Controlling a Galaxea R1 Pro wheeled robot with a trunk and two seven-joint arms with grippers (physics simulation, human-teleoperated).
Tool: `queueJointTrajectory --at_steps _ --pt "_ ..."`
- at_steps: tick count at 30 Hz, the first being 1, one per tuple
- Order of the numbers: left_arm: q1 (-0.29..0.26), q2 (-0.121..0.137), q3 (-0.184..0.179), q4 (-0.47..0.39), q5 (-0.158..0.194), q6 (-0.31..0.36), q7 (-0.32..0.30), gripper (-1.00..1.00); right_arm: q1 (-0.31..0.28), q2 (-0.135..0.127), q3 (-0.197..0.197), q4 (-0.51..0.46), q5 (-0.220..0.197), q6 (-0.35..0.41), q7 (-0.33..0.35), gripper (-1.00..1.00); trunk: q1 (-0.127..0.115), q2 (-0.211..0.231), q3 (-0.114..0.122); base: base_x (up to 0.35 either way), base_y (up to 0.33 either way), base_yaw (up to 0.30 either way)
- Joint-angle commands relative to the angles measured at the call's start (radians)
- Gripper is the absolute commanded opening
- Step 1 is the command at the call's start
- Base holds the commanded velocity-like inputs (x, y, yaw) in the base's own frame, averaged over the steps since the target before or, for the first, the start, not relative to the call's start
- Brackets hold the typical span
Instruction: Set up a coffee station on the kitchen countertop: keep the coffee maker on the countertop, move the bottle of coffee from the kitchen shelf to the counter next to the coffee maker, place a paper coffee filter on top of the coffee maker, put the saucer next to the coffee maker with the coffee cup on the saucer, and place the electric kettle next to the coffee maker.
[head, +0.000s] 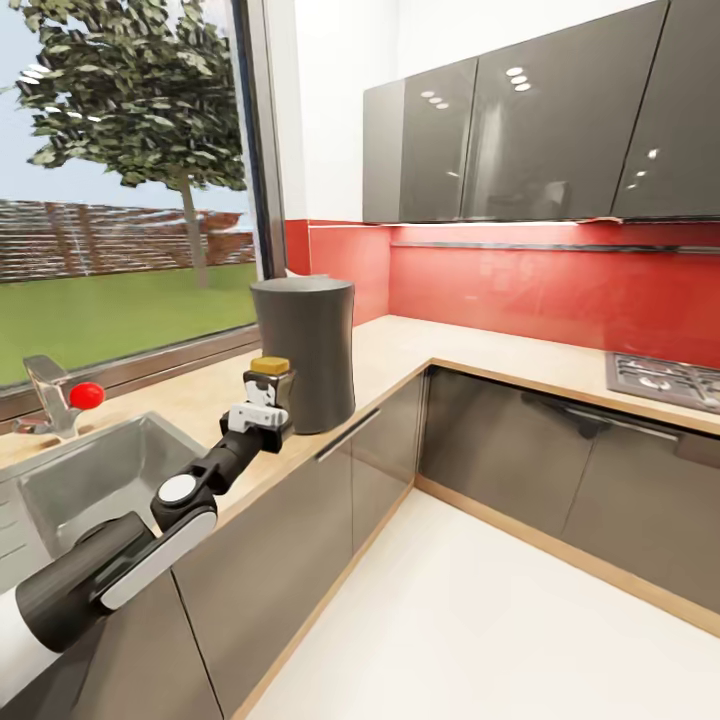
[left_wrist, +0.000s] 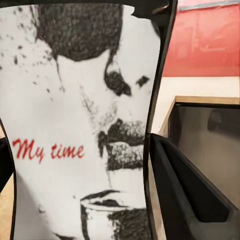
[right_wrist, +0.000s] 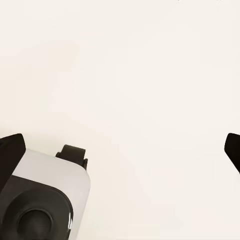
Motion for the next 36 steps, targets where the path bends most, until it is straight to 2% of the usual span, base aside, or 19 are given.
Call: queueJointTrajectory --at_steps 1,10,17,24,36 --pt "-0.002 0.001 -0.004 0.012 0.002 -0.011 0.006 -1.0 -0.001 0.0 0.004 0.003 0.0 -0.005 0.0 1.0 0.0 -0.001 -0.001 0.196 0.0 0.0" --pt "-0.002 0.003 -0.008 0.055 0.002 -0.04 0.005 -1.0 -0.001 0.0 0.004 0.003 -0.001 -0.006 0.0 1.0 0.0 -0.001 -0.008 0.047 0.0 0.0" --pt "-0.002 0.004 -0.01 0.077 0.002 -0.091 0.004 -1.0 -0.001 0.0 0.005 0.003 -0.001 -0.006 0.0 1.0 0.0 -0.001 -0.019 0.0 0.0 0.0" --pt "-0.002 0.003 -0.013 0.087 0.002 -0.097 0.003 -1.0 -0.001 0.0 0.005 0.003 0.0 -0.005 0.0 1.0 0.0 -0.001 -0.028 0.0 0.0 0.0" --pt "-0.002 0.003 -0.015 0.106 0.002 -0.099 0.003 -1.0 -0.001 0.0 0.005 0.003 -0.001 -0.006 0.0 1.0 0.0 -0.001 -0.029 0.0 0.0 0.0"
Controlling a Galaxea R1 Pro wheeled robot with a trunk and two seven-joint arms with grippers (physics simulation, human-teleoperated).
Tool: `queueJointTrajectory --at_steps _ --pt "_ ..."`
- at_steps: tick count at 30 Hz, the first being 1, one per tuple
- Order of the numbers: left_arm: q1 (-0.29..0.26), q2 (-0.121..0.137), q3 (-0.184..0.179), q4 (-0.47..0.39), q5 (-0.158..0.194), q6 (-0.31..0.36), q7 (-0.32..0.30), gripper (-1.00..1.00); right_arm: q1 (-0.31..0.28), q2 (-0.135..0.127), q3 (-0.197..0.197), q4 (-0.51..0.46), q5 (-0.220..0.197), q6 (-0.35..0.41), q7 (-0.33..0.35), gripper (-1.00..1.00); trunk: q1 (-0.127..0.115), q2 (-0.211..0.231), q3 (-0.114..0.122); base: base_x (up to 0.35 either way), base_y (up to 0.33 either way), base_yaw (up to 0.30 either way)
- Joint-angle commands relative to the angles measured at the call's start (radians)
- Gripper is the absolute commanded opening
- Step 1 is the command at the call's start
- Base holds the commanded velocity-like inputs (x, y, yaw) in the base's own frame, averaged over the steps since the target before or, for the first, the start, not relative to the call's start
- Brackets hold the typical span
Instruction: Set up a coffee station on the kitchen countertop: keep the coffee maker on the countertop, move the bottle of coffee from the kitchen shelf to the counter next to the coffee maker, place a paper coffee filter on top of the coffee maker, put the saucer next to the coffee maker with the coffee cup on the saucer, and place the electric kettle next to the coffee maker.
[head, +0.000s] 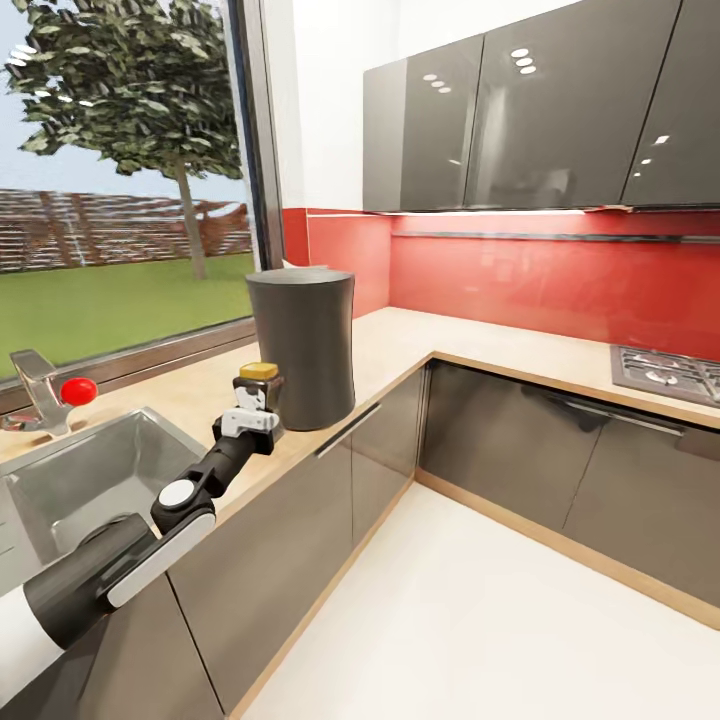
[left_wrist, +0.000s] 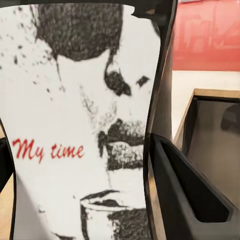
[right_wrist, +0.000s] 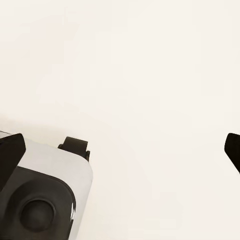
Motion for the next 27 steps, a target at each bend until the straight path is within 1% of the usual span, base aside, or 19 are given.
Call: queueJointTrajectory --at_steps 1,7,18,22,27 --pt "-0.002 0.001 -0.003 0.002 0.001 0.004 0.007 -1.0 -0.001 0.0 0.004 0.003 0.0 -0.005 0.0 1.0 0.0 -0.001 -0.002 0.0 0.0 0.0" --pt "-0.002 0.0 -0.004 0.02 0.001 0.004 0.007 -1.0 -0.001 0.0 0.004 0.003 0.0 -0.005 0.0 1.0 0.0 -0.001 -0.009 0.0 0.0 0.0" --pt "-0.002 0.0 -0.005 0.022 0.001 0.003 0.007 -1.0 -0.001 0.0 0.004 0.003 0.0 -0.005 0.0 1.0 0.0 -0.001 -0.026 0.0 0.0 0.0" --pt "-0.002 0.0 -0.005 0.026 0.001 0.003 0.007 -1.0 -0.001 0.0 0.004 0.003 0.001 -0.005 0.0 1.0 0.0 -0.001 -0.028 0.0 0.0 0.0" --pt "-0.002 -0.005 -0.005 0.053 0.001 0.003 0.007 -1.0 -0.001 0.0 0.004 0.003 0.0 -0.005 0.0 1.0 0.0 -0.001 -0.029 0.0 0.0 0.0"
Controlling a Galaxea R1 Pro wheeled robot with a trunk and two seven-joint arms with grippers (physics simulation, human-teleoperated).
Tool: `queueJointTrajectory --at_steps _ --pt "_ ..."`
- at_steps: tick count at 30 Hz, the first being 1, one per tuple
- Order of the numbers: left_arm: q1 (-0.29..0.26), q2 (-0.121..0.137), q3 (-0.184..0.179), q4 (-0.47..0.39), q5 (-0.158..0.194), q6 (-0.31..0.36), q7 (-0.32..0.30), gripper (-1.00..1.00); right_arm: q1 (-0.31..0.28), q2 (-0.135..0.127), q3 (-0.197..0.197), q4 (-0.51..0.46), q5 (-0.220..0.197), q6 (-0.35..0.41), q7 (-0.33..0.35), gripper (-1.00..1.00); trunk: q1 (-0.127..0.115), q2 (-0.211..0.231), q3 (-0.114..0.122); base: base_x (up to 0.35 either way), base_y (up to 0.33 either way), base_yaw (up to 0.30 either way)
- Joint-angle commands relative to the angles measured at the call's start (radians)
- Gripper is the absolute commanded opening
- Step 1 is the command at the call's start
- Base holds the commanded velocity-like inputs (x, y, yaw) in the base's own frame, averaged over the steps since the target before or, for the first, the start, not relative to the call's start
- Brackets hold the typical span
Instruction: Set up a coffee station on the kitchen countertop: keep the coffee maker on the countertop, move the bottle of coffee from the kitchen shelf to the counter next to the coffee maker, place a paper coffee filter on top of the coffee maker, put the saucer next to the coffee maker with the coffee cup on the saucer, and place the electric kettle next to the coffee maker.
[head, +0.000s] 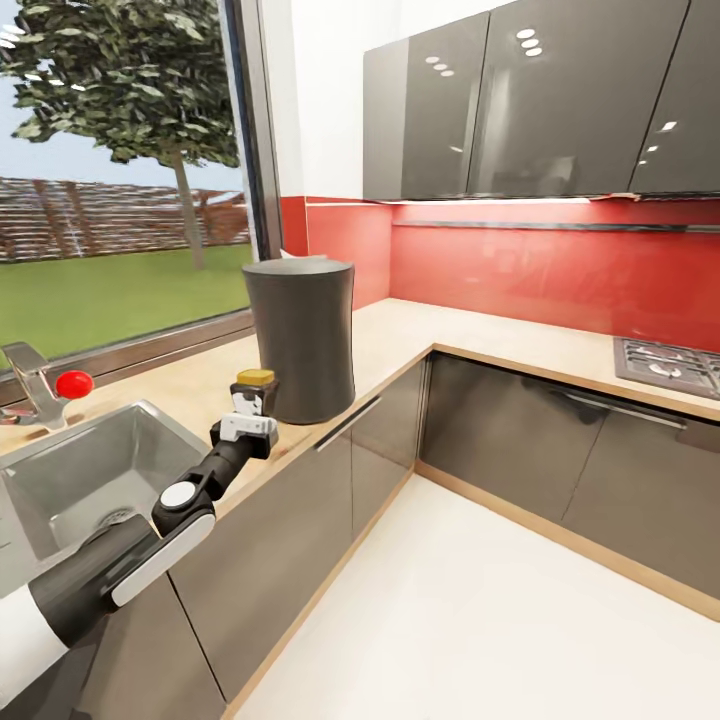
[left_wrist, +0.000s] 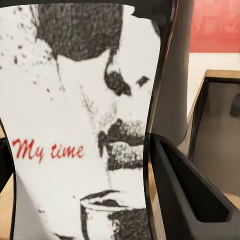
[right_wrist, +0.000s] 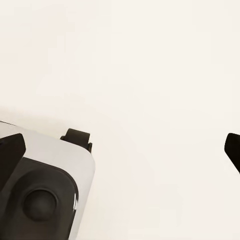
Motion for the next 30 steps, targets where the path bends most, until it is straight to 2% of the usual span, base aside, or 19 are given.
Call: queueJointTrajectory --at_steps 1,6,10,30 --pt "-0.002 0.001 -0.004 -0.001 0.001 0.004 0.007 -1.0 -0.001 0.0 0.004 0.003 0.0 -0.005 0.0 1.0 0.0 -0.001 -0.001 0.0 0.0 0.0" --pt "-0.002 -0.001 -0.005 0.004 0.001 0.004 0.007 -1.0 -0.001 0.0 0.004 0.003 0.0 -0.006 0.0 1.0 0.008 -0.015 -0.007 0.0 0.0 0.0" --pt "-0.002 -0.001 -0.005 0.004 0.001 0.004 0.007 -1.0 -0.001 0.0 0.004 0.003 0.0 -0.005 0.0 1.0 0.023 -0.043 -0.02 0.0 0.0 0.0" --pt "-0.002 -0.001 -0.005 0.004 0.001 0.004 0.007 -1.0 -0.001 0.0 0.004 0.003 0.0 -0.006 0.0 1.0 0.023 -0.043 -0.02 0.056 0.0 0.0"
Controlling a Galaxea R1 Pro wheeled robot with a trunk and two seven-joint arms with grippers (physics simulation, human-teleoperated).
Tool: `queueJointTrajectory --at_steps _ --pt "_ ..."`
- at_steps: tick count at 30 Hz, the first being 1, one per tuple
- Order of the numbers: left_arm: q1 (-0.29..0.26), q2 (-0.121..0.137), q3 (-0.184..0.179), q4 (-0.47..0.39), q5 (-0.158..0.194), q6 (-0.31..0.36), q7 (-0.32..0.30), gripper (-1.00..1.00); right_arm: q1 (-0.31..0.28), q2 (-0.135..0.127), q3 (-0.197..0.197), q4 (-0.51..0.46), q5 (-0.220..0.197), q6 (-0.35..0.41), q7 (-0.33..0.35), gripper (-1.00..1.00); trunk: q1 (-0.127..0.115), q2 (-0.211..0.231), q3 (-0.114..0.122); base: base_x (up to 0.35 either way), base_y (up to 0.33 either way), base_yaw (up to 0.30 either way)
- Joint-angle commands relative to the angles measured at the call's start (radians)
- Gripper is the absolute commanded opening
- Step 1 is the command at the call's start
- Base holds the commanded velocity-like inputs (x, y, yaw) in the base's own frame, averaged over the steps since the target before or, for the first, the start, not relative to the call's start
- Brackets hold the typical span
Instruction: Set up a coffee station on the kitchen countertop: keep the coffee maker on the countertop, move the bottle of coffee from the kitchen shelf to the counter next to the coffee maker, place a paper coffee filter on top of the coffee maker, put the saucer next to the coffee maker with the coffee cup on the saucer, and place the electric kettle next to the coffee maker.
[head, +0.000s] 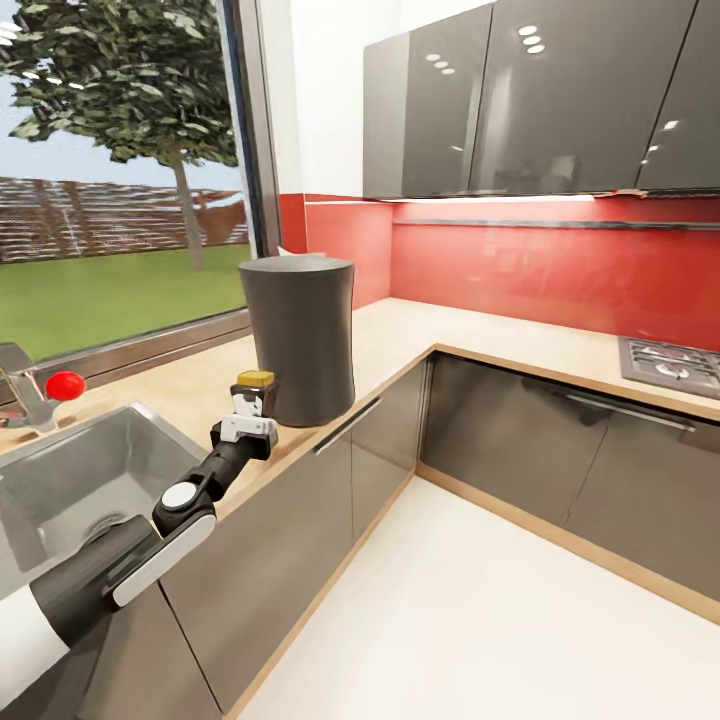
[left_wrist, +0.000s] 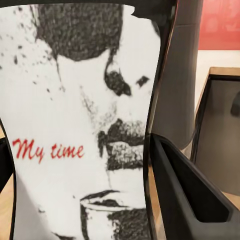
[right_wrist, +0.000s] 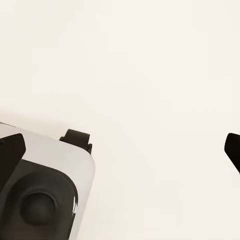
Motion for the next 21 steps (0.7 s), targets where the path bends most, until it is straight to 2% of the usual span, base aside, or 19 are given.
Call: queueJointTrajectory --at_steps 1,21 --pt "-0.002 0.001 -0.003 -0.002 0.001 0.004 0.007 -1.0 -0.001 0.0 0.004 0.003 0.0 -0.005 0.0 1.0 0.0 -0.001 -0.001 0.018 0.0 0.0" --pt "-0.002 0.001 -0.003 -0.002 0.001 0.004 0.007 -1.0 -0.001 0.0 0.004 0.003 0.0 -0.005 0.0 1.0 0.0 -0.001 -0.024 0.001 0.0 0.0"
